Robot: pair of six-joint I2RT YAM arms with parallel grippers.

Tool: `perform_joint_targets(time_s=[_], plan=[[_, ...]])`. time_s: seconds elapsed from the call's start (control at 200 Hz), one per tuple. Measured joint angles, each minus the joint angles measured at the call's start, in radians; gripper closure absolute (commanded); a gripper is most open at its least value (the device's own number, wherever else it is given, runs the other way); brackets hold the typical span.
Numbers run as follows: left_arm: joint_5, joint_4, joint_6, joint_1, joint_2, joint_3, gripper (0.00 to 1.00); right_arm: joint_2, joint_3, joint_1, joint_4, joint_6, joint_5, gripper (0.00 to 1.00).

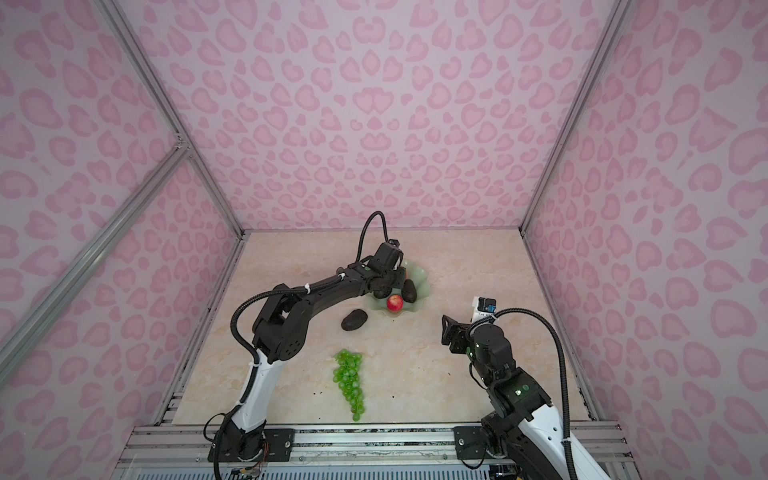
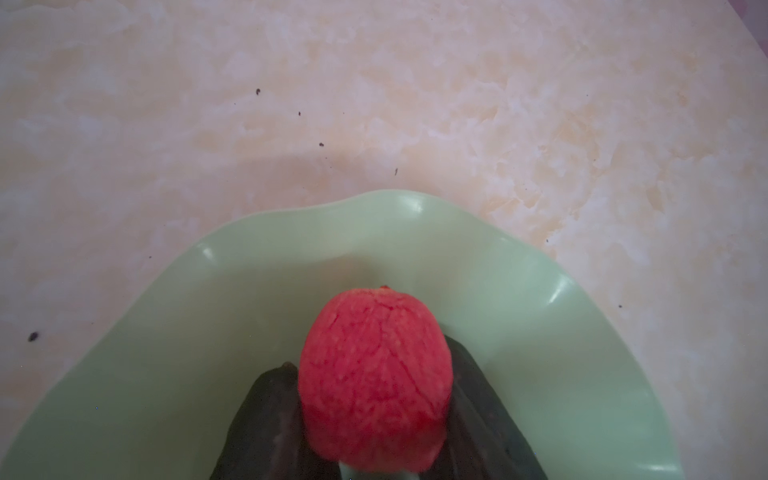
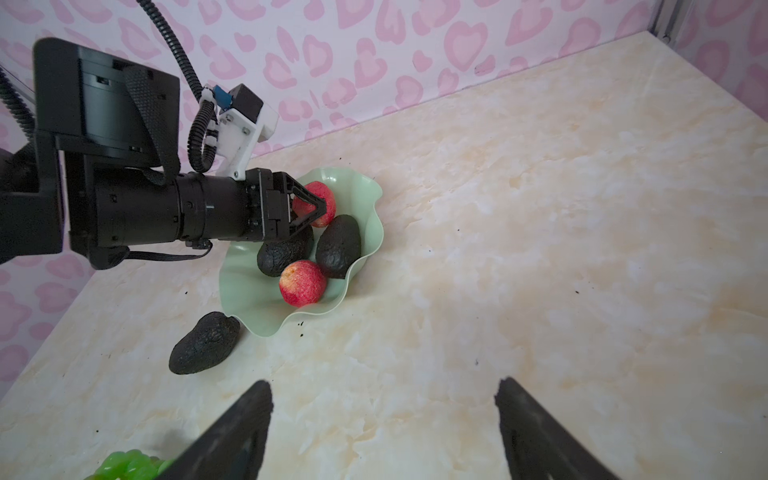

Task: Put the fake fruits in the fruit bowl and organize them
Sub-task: 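Carry the red apple into the bowl with the left gripper and release it, then grasp the last dark avocado with the right gripper while the left arm withdraws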

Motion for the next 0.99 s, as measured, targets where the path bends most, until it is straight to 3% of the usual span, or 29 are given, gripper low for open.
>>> perform_joint_targets(time_s=[0.485,0.65,0.835,0.995], plan=[[0.010,0.033,-0.002,0.011,-0.024,-0.056,0.31,0.080,0.049,0.004,-0.001,0.000,-0.019,0.18],[-0.028,0.070,0.015,0.020,-0.107,-0.157,0.30,0.208,0.085,0.117,0.015,0.026,-0.010,0.18],[-0.086,0.145,0.066,0.027,-0.317,-0.337,0.28,0.441,0.171,0.341,0.067,0.086,0.085,0.19],[-0.130,0.202,0.104,0.043,-0.707,-0.535,0.26,0.639,0.277,0.418,0.103,0.138,0.104,0.20]])
